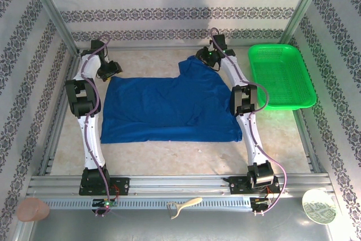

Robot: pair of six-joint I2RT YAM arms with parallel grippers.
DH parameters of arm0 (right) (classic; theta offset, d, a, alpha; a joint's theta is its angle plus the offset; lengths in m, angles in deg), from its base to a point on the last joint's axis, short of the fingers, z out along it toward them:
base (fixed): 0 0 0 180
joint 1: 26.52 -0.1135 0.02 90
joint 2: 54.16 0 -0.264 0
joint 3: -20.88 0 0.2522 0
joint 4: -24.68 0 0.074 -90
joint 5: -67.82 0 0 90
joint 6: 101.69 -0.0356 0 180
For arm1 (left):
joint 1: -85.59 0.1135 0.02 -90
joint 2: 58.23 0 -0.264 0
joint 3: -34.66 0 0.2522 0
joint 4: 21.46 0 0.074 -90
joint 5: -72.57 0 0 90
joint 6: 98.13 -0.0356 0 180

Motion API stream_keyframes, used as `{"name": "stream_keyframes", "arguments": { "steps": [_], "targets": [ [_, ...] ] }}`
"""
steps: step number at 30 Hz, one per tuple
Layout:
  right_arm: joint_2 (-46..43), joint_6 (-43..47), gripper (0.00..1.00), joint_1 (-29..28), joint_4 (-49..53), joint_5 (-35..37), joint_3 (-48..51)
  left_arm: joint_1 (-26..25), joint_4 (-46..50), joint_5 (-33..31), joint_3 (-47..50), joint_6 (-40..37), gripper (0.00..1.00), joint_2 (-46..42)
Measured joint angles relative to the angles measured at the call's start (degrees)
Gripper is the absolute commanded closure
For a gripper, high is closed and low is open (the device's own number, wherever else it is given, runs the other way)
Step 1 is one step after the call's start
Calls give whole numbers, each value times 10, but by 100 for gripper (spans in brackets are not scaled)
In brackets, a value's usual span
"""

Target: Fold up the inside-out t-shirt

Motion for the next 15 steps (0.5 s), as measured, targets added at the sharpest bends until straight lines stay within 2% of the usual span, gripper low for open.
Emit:
{"name": "stream_keyframes", "arguments": {
  "steps": [2,4,10,15],
  "targets": [
    [4,-10,100,1,-1,-8,0,0,0,3,0,-2,78,2],
    [7,-22,100,5,-2,-17,0,0,1,8,0,-5,100,4],
    [-10,-17,100,21,-2,-33,22,0,-4,21,13,-5,100,-2],
    [-84,-2,100,34,-4,-34,92,0,-29,36,84,11,100,-54]
  ]
}}
